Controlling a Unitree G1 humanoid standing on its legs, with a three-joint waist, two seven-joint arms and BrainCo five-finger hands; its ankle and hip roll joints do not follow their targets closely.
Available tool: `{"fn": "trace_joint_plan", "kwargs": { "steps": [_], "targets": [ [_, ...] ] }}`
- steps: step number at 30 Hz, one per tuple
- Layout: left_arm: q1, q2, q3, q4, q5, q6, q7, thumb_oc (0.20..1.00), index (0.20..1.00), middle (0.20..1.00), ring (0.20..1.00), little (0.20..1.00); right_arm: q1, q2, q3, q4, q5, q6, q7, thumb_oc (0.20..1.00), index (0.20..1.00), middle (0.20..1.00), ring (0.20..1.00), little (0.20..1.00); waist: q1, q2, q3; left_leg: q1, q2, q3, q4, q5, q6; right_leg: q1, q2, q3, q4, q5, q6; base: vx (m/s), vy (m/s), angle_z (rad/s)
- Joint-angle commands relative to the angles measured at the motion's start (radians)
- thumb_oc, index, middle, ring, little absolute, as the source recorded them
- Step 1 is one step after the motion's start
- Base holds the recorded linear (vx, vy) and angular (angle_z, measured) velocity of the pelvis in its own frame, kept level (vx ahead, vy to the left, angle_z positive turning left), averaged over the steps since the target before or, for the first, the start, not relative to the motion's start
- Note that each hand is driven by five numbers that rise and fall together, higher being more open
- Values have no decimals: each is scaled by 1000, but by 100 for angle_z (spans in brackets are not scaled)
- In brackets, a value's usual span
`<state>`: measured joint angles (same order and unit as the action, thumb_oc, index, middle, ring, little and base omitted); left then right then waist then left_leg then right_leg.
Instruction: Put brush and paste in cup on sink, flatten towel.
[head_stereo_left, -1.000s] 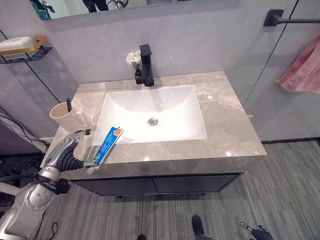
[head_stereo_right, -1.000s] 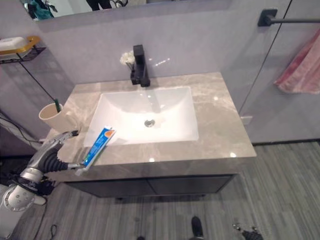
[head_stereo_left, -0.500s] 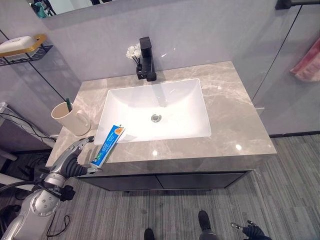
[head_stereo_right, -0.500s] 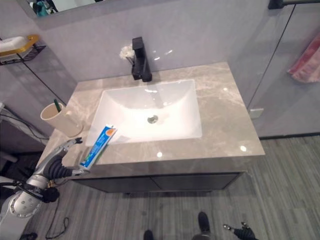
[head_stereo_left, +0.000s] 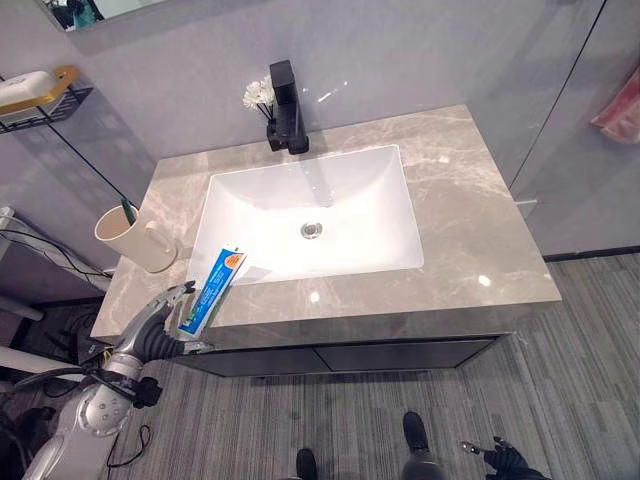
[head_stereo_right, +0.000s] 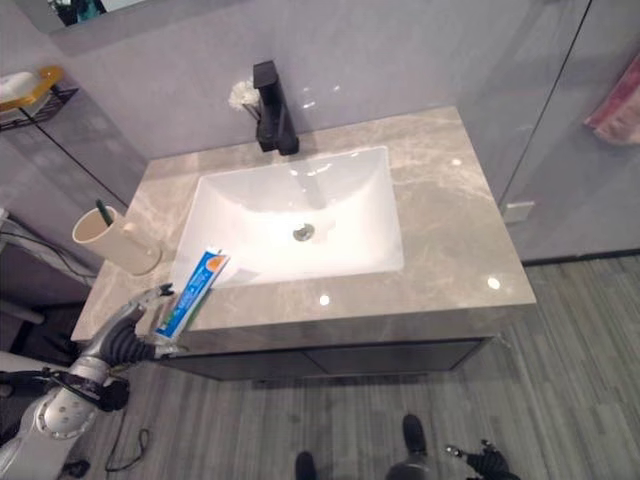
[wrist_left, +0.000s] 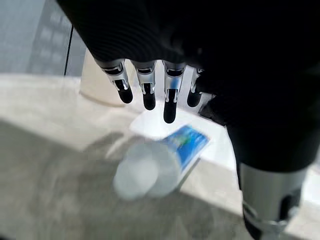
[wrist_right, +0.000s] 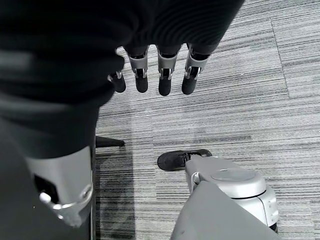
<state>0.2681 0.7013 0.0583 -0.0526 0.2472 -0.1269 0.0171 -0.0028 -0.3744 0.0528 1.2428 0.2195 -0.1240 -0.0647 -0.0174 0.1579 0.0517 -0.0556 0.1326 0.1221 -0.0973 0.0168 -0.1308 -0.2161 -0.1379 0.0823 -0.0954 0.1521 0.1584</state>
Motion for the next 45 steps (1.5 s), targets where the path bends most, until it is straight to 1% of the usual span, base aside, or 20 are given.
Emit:
{"fn": "trace_joint_plan", "kwargs": {
  "steps": [1,3,11,12,20,21,24,26,27,30,34,35,37,38,39,40,43,44,45],
  "targets": [
    [-65,20,21,31,34,1,41,1000,1000,1000,1000,1000,-33,15,54,-12,-14,-8,-15,1000,1000,1000,1000,1000,-18,-65,9,0,35,0,10,39,-34,-21,-80,25,8,19,65,30,-10,-4],
    [-73,20,18,65,49,7,54,1000,1000,1000,1000,1000,-35,15,59,-15,-18,-9,-16,1000,1000,1000,1000,1000,-20,-67,10,1,36,4,10,37,-34,-23,-77,28,8,19,64,0,0,0],
    [-95,13,9,104,70,13,82,1000,1000,1000,1000,1000,-42,19,75,-17,-27,-10,-23,1000,1000,1000,1000,1000,-23,-73,13,3,41,12,10,36,-35,-30,-72,35,8,18,65,9,-4,-4],
    [-102,8,1,132,71,13,90,1000,1000,1000,1000,1000,-43,22,82,-16,-31,-10,-22,1000,1000,1000,1000,1000,-25,-74,15,2,41,13,10,36,-35,-32,-72,36,8,18,64,9,-2,-6],
    [-123,-14,-4,121,57,17,108,1000,1000,1000,1000,1000,-50,32,112,-13,-56,-9,-29,1000,1000,1000,1000,1000,-27,-86,18,1,43,16,10,34,-34,-39,-68,42,8,19,63,0,0,0],
    [-128,-15,-5,111,55,17,111,918,918,918,918,918,-49,33,114,-13,-60,-9,-31,1000,1000,1000,1000,1000,-28,-87,19,1,43,17,10,33,-34,-40,-68,43,8,19,63,0,0,0],
    [-132,-21,-9,103,38,12,113,802,802,802,802,802,-50,39,125,-11,-60,-11,-32,1000,1000,1000,1000,1000,-28,-93,18,1,46,19,10,33,-34,-42,-65,45,8,20,63,0,0,0],
    [-133,-22,-10,92,34,10,114,787,787,787,787,787,-50,40,126,-10,-61,-13,-34,1000,1000,1000,1000,1000,-29,-95,19,1,47,19,10,33,-35,-42,-64,46,8,19,63,0,0,0],
    [-129,-22,-9,75,26,7,112,758,758,758,758,758,-51,44,126,-4,-58,-14,-37,1000,1000,1000,1000,1000,-28,-100,18,1,48,20,10,32,-34,-43,-61,47,8,18,62,0,0,0],
    [-129,-20,-8,50,23,2,108,746,746,746,746,746,-49,47,127,1,-56,-14,-38,1000,1000,1000,1000,1000,-27,-103,18,3,50,20,10,32,-35,-42,-60,48,8,17,62,0,0,0],
    [-124,-22,-8,43,12,-1,106,652,652,652,652,652,-48,49,128,6,-55,-16,-38,1000,1000,1000,1000,1000,-26,-107,18,7,52,22,10,30,-36,-40,-59,48,8,17,61,0,0,0],
    [-124,-23,-9,39,9,-1,108,595,595,595,595,595,-49,50,129,9,-52,-16,-41,1000,1000,1000,1000,1000,-25,-109,18,7,52,22,10,30,-36,-39,-58,48,8,17,61,0,0,0],
    [-129,-23,-15,39,8,-1,106,539,539,539,539,539,-49,53,131,10,-53,-17,-40,1000,1000,1000,1000,1000,-25,-111,19,8,53,22,10,30,-36,-39,-58,48,8,17,61,0,0,0],
    [-135,-19,-21,35,13,-3,106,479,479,479,479,479,-51,53,135,12,-53,-17,-41,1000,1000,1000,1000,1000,-25,-112,19,8,55,22,10,29,-37,-38,-57,49,8,16,62,0,0,0],
    [-136,-18,-21,35,13,-2,106,442,442,442,442,442,-51,54,134,12,-53,-17,-41,1000,1000,1000,1000,1000,-25,-112,19,9,55,23,10,29,-37,-38,-57,49,8,16,62,0,0,0],
    [-137,-13,-25,39,18,-5,105,432,432,432,432,432,-52,54,135,13,-54,-17,-42,1000,1000,1000,1000,1000,-25,-113,19,10,55,23,10,28,-37,-38,-57,49,8,16,62,0,0,0],
    [-137,-4,-37,45,38,-8,106,278,278,278,278,278,-50,56,137,17,-53,-17,-44,1000,1000,1000,1000,1000,-25,-116,18,12,57,24,10,27,-36,-37,-56,50,8,15,62,2,-3,-3],
    [-137,1,-39,44,46,-10,104,200,200,200,200,200,-50,56,137,17,-53,-17,-45,1000,1000,1000,1000,1000,-25,-117,18,13,57,25,10,26,-36,-37,-55,49,8,15,62,0,0,0],
    [-138,9,-46,45,64,-12,106,200,200,200,200,200,-50,57,138,18,-51,-17,-46,1000,1000,1000,1000,1000,-25,-118,18,14,57,25,10,25,-36,-36,-54,50,8,14,62,0,0,0]
  ]
}}
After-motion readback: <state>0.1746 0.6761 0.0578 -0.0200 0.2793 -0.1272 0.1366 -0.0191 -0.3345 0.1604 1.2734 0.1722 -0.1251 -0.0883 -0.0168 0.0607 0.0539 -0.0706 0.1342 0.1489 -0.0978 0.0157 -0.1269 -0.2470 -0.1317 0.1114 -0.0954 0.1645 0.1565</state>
